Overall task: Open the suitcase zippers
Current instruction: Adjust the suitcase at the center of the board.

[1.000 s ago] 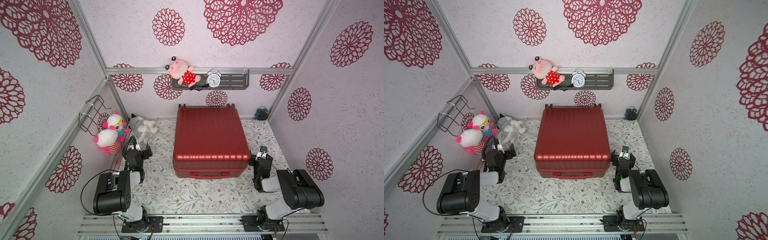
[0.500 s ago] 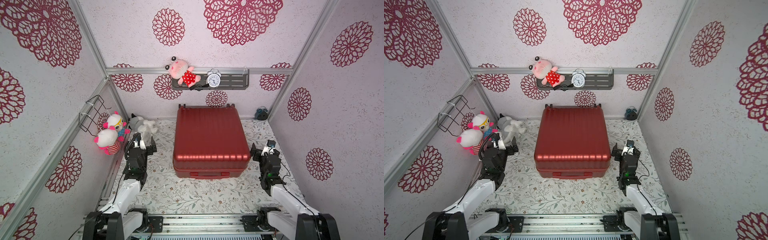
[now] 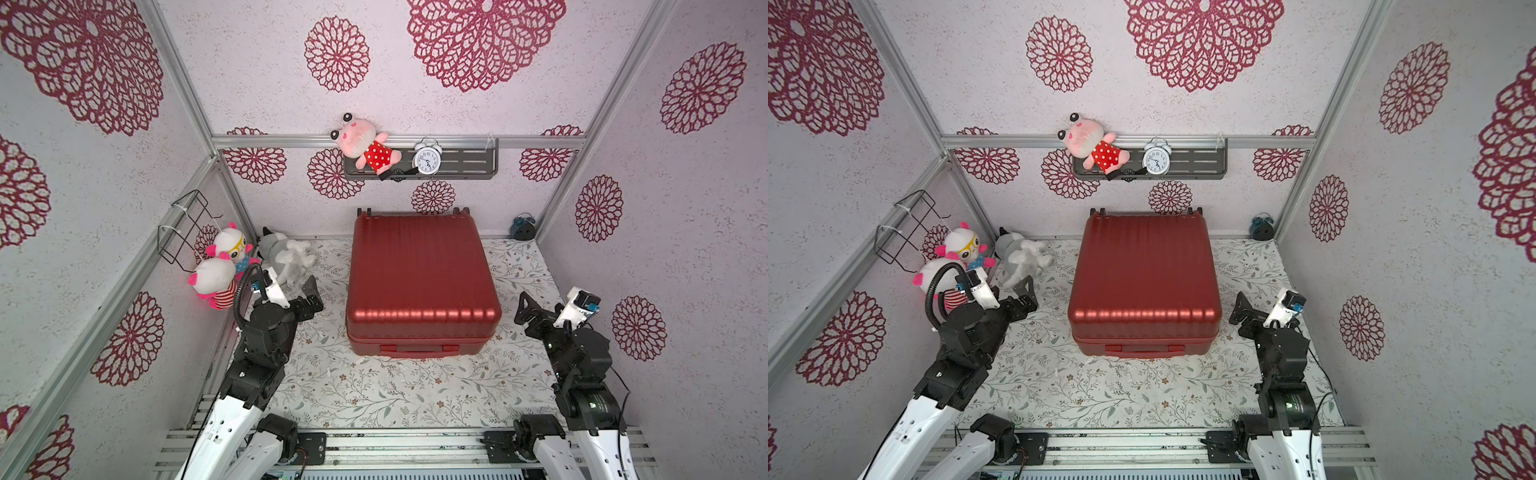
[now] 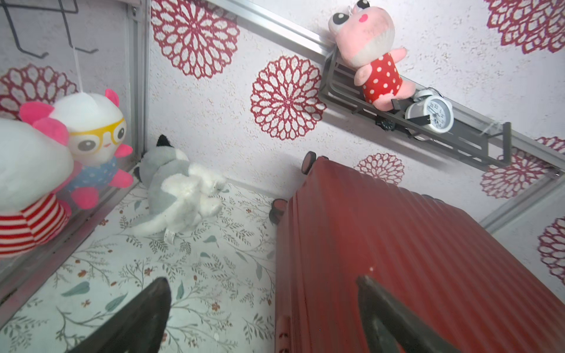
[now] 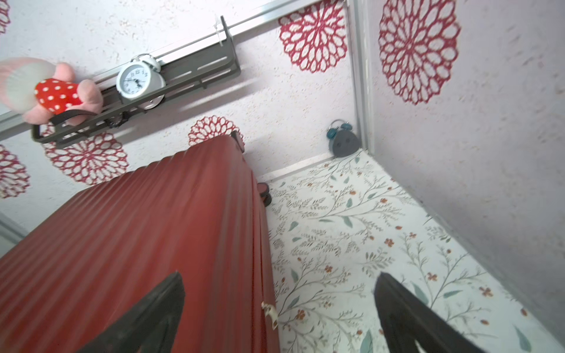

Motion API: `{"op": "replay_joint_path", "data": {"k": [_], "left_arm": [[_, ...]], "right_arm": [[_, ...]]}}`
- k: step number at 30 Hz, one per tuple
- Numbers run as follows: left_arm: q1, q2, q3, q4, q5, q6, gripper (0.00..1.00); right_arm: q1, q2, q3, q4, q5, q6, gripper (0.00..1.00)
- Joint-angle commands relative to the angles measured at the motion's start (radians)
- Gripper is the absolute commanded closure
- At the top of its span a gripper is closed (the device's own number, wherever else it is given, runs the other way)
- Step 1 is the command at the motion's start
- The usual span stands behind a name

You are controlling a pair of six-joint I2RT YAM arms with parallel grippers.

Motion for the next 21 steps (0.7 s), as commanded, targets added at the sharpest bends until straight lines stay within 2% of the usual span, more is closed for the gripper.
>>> {"op": "replay_joint_path", "data": {"k": [1,5,7,11,16,21], "left_arm": [[-0.004,-0.094,-0.007,-0.133,0.106,-0.088,0.02],[-0.003,-0.21,-0.049,-0.204,0.015,-0.309,0.02],[-0.003,-0.248,-0.064,-0.169,0.078,-0.285,0.02],[-0.004,-0.274,-0.037,-0.216,0.149,-0.282,0.02],[-0.008,-0.217,-0.006,-0.254,0.299,-0.297,0.02],[-0.033,-0.178,-0.012,-0.24,0.384,-0.338,0.02]], "right_arm": [[-0.001,0.026,0.017,-0.089,-0.176,0.074,0.01],[0.001,0.118,0.018,-0.042,-0.368,0.098,0.01],[0.002,0.14,0.005,-0.001,-0.447,0.119,0.03],[0.022,0.186,-0.032,0.105,-0.58,0.166,0.1],[0.139,0.241,-0.05,0.2,-0.556,0.201,0.13],[0.343,0.369,-0.043,0.325,-0.458,0.226,0.16]]}}
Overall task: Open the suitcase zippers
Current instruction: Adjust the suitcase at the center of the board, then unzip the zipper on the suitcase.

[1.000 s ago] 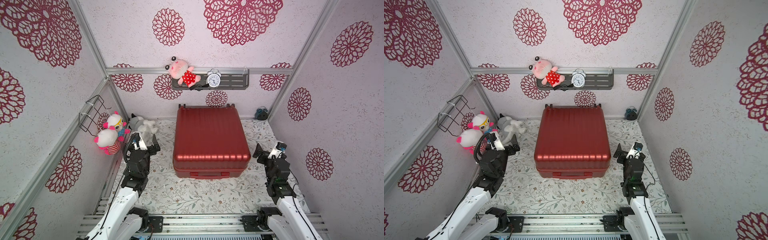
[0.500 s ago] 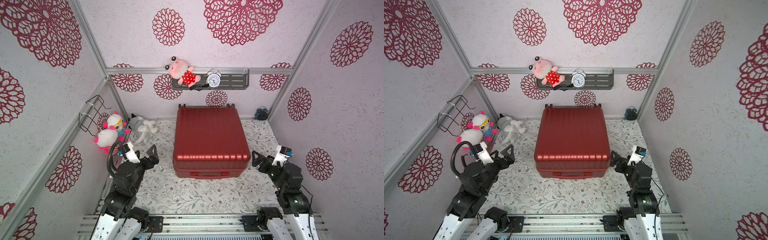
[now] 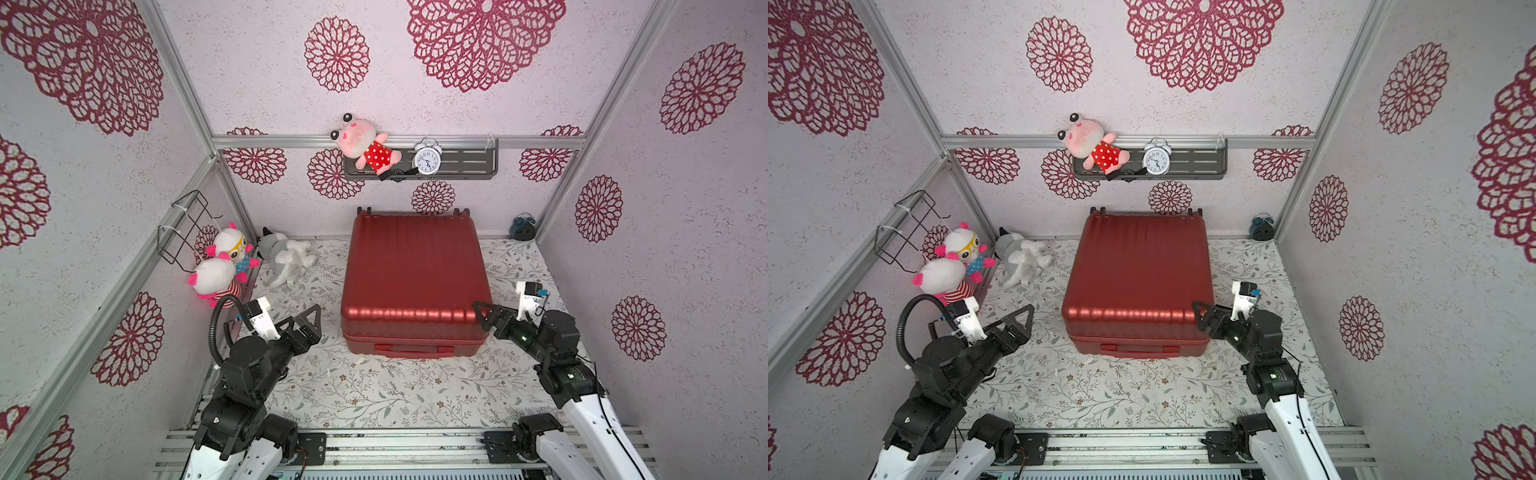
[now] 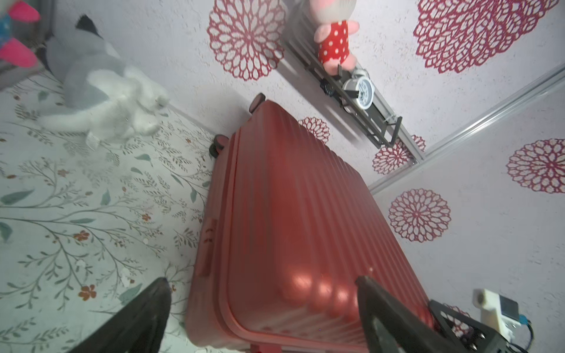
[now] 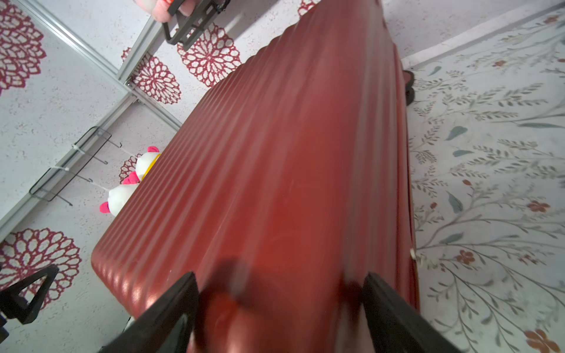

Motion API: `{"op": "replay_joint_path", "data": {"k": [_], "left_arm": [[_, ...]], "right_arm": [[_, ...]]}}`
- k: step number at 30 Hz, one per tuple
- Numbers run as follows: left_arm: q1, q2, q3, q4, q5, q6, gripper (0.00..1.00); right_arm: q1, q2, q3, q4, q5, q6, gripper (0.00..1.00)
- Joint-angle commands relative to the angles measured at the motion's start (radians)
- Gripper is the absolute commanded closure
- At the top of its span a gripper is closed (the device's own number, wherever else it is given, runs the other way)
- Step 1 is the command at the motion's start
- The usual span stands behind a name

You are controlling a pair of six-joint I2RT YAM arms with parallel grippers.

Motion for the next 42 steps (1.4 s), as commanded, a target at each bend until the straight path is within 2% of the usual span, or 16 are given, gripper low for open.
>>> {"op": "replay_joint_path", "data": {"k": [1,5,9,11,12,13,18,23,26,32,35,38,42], "left_arm": [[-0.03,0.009,0.014,-0.012,0.079,-0.039,0.02],[-0.08,-0.008,0.009,-0.021,0.054,-0.046,0.02],[-0.13,-0.022,-0.028,-0.031,0.022,-0.043,0.01],[-0.152,-0.022,-0.041,-0.046,0.023,-0.044,0.01],[-0.167,-0.022,-0.047,-0.052,0.023,-0.047,0.0],[-0.184,-0.025,-0.049,-0.058,0.02,-0.048,0.0],[-0.286,-0.043,-0.041,-0.105,-0.038,-0.058,0.01],[-0.388,0.03,-0.033,-0.063,-0.045,-0.067,0.01],[-0.482,0.101,-0.012,-0.042,-0.096,-0.062,0.01],[-0.653,0.193,0.044,-0.018,-0.248,-0.051,0.0],[-0.686,0.239,0.067,0.006,-0.268,-0.037,0.01],[-0.696,0.282,0.083,0.034,-0.258,-0.024,0.01],[-0.698,0.325,0.096,0.068,-0.251,-0.013,0.02]], "right_arm": [[0.173,0.102,0.007,0.099,-0.054,0.041,0.16],[0.331,0.257,0.079,0.148,0.042,0.009,0.17],[0.425,0.342,0.165,0.07,0.184,-0.076,0.18],[0.43,0.301,0.147,0.054,0.217,-0.095,0.15],[0.43,0.261,0.127,0.046,0.229,-0.107,0.04],[0.43,0.223,0.105,0.037,0.237,-0.117,0.01],[0.43,-0.029,-0.053,-0.021,0.289,-0.14,0.01],[0.439,-0.151,-0.246,0.096,0.222,-0.117,0.02],[0.468,-0.148,-0.328,0.187,0.236,-0.116,0.11],[0.601,-0.122,-0.441,0.362,0.407,-0.205,0.22],[0.663,-0.082,-0.476,0.453,0.491,-0.263,0.31],[0.696,-0.01,-0.477,0.524,0.525,-0.311,0.39],[0.724,0.085,-0.479,0.636,0.539,-0.383,0.39]]}}
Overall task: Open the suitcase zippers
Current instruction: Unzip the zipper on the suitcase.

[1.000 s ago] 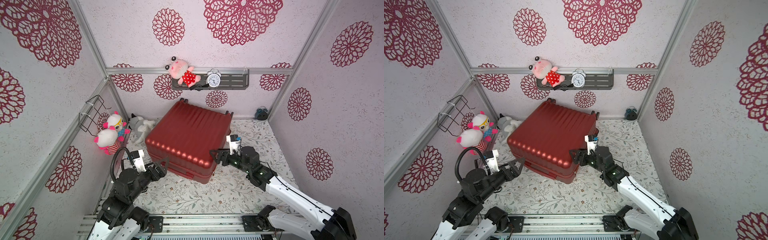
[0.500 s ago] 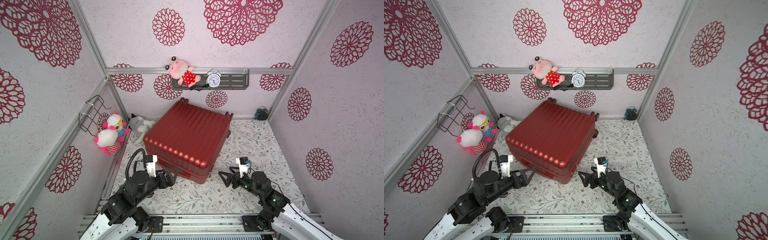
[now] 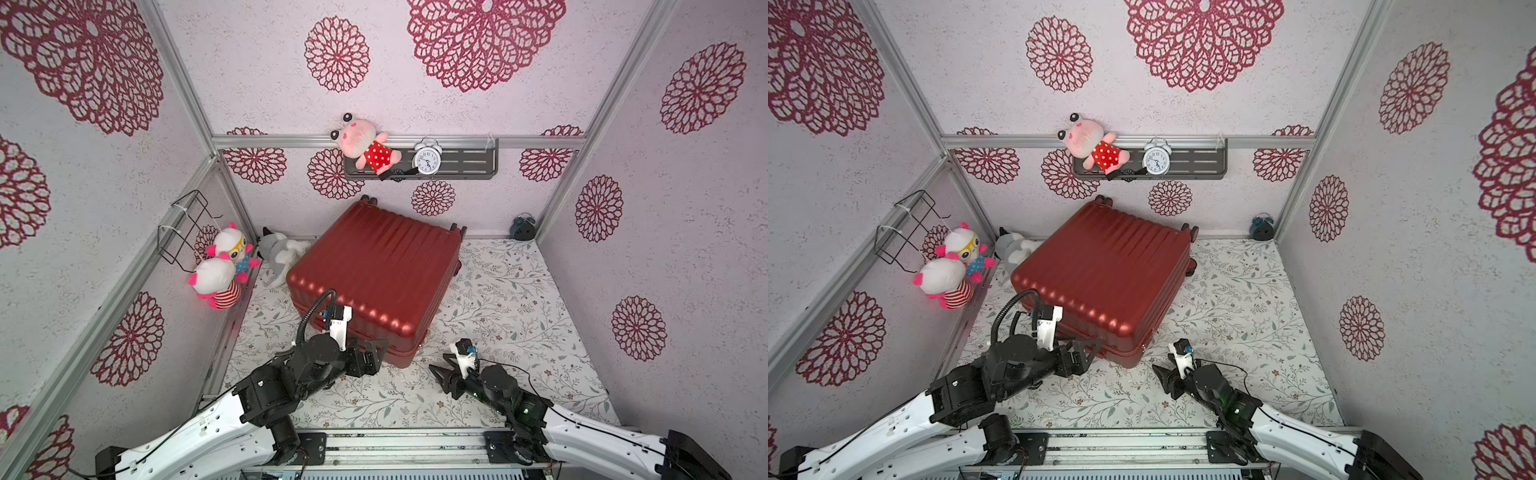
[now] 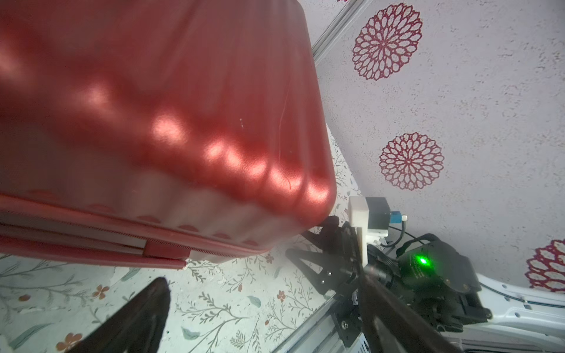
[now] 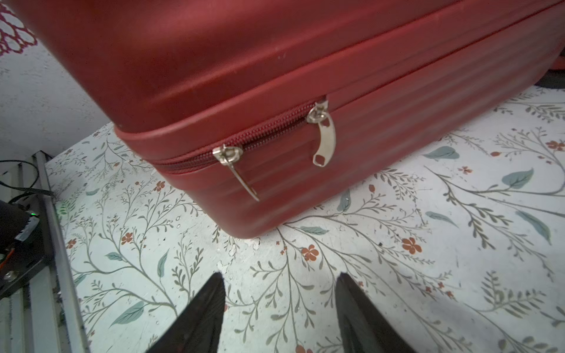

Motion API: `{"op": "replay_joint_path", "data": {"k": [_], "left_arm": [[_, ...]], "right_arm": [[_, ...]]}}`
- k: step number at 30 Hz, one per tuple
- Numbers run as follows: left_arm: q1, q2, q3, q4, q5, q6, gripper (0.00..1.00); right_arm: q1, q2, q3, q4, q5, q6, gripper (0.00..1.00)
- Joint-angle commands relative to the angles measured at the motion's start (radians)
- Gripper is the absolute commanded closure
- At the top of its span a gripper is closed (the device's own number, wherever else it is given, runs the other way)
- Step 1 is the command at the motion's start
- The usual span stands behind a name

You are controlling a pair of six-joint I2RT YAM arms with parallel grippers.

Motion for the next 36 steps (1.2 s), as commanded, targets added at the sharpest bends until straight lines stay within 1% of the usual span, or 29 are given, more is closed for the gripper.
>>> {"op": "replay_joint_path", "data": {"k": [1,4,7,10,13,18,20,22,27,31,34,36], "left_arm": [[-0.012,0.025,0.022,0.054,-0.019,0.022,0.02],[-0.011,0.047,0.028,0.066,-0.015,0.028,0.02],[-0.012,0.059,0.029,0.07,-0.015,0.03,0.02],[-0.012,0.065,0.026,0.077,-0.013,0.031,0.02],[-0.012,0.068,0.023,0.082,-0.01,0.03,0.02],[-0.012,0.071,0.018,0.088,-0.007,0.026,0.02],[-0.012,0.074,0.017,0.092,-0.003,0.024,0.02],[-0.012,0.078,0.017,0.095,0.001,0.023,0.02],[-0.012,0.088,0.015,0.106,0.006,0.02,0.02],[-0.013,0.099,0.018,0.114,0.013,0.018,0.02],[-0.013,0.103,0.019,0.115,0.016,0.018,0.02],[-0.013,0.105,0.019,0.115,0.016,0.017,0.02]], "right_arm": [[0.022,0.055,0.0,0.194,0.056,-0.108,0.37],[0.025,0.105,-0.022,0.31,0.025,-0.154,0.29],[0.024,0.149,-0.007,0.333,0.02,-0.185,0.27],[0.024,0.193,0.001,0.371,0.017,-0.207,0.31],[0.023,0.221,-0.027,0.469,0.01,-0.217,0.34],[0.021,0.249,-0.044,0.545,-0.005,-0.242,0.36],[0.022,0.262,-0.042,0.56,-0.021,-0.248,0.4],[0.021,0.269,-0.046,0.578,-0.035,-0.258,0.46],[0.007,0.31,-0.055,0.63,-0.045,-0.261,0.5],[-0.023,0.378,-0.034,0.659,-0.095,-0.259,0.5],[-0.059,0.453,-0.017,0.705,-0.141,-0.246,0.57],[-0.081,0.504,-0.012,0.753,-0.163,-0.229,0.57]]}}
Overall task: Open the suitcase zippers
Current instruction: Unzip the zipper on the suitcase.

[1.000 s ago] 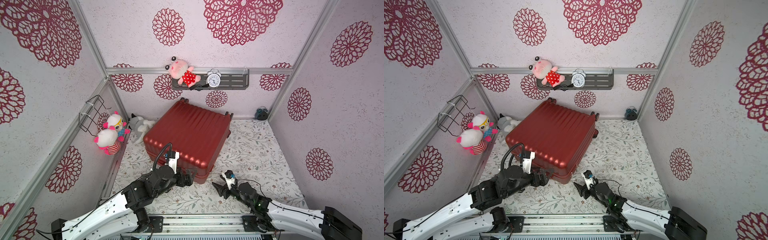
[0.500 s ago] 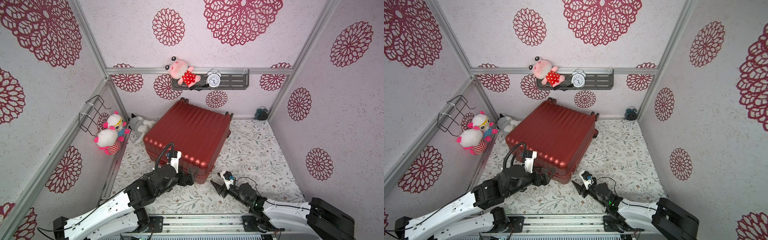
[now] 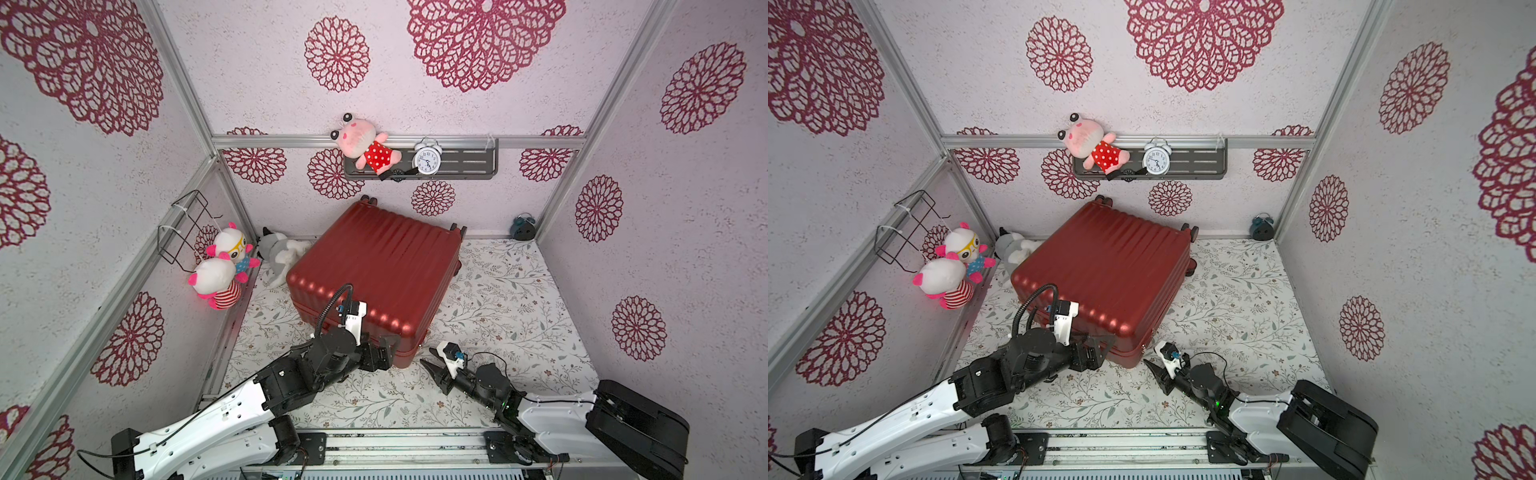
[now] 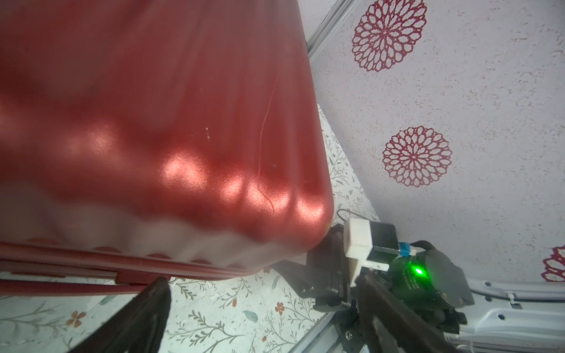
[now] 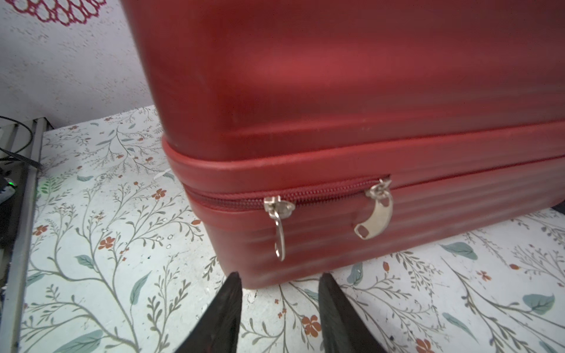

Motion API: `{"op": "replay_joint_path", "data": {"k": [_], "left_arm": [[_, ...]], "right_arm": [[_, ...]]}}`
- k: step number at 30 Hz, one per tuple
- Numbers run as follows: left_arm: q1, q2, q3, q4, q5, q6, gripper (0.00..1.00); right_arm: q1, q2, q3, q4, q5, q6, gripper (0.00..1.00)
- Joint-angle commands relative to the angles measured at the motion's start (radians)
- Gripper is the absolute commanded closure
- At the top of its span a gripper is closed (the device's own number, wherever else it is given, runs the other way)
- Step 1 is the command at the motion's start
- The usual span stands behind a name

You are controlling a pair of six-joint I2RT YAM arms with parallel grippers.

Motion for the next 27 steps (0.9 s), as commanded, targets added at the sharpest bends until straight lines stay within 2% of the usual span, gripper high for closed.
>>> {"op": "replay_joint_path", "data": {"k": [1,10,14,20,27], "left_arm": [[-0.011,0.002,0.014,0.028,0.0,-0.003,0.02],[-0.011,-0.001,0.015,0.016,-0.005,0.0,0.02],[-0.011,-0.004,0.015,0.009,-0.008,0.0,0.02],[-0.011,-0.011,0.009,0.008,-0.01,0.0,0.02],[-0.011,-0.014,-0.002,0.008,-0.017,-0.005,0.02]], "right_arm": [[-0.031,0.067,0.031,0.136,-0.065,0.017,0.57],[-0.037,0.284,0.087,0.309,-0.188,0.031,0.56],[-0.036,0.321,0.086,0.343,-0.183,0.038,0.54],[-0.037,0.283,0.057,0.357,-0.114,0.029,0.58],[-0.036,0.156,0.06,0.233,-0.064,-0.005,0.6]]}}
